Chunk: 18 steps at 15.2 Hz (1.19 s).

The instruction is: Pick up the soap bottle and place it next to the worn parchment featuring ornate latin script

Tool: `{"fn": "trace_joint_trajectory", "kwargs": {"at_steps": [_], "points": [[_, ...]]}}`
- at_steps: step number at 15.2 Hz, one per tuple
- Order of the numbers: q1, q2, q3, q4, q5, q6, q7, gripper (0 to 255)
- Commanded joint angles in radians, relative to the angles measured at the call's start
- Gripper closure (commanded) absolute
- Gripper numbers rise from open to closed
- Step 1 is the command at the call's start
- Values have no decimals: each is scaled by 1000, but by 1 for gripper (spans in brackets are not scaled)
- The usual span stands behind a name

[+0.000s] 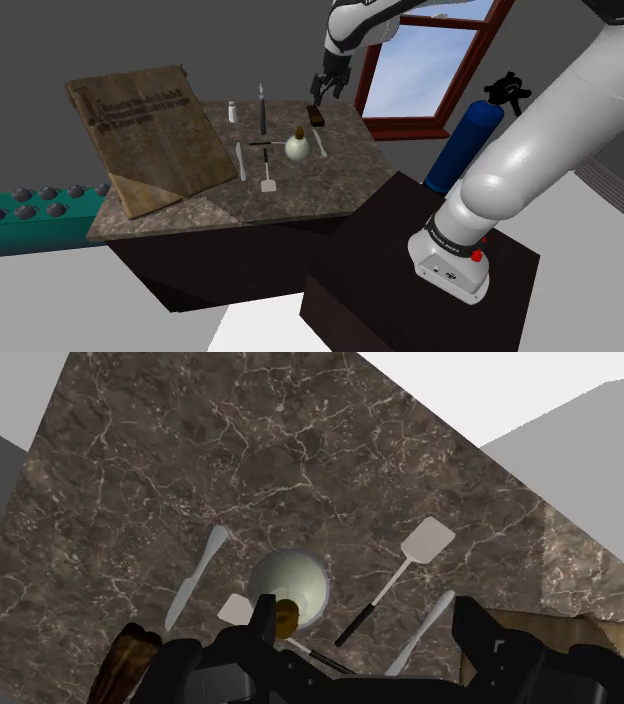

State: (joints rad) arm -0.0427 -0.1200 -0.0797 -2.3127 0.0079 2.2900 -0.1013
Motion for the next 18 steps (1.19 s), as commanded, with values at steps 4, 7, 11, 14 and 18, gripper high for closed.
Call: {"fn": "trace_joint_trajectory", "kwargs": {"at_steps": [4,7,11,14,18], "points": [[-7,197,-9,89,10,103,-25,0],[-14,313,-12,159,17,146,-39,0],[-25,469,-12,270,27,187,-56,0],[-35,587,-10,367,32,205,-65,0],[-49,746,-8,516,35,211,-74,0]]}}
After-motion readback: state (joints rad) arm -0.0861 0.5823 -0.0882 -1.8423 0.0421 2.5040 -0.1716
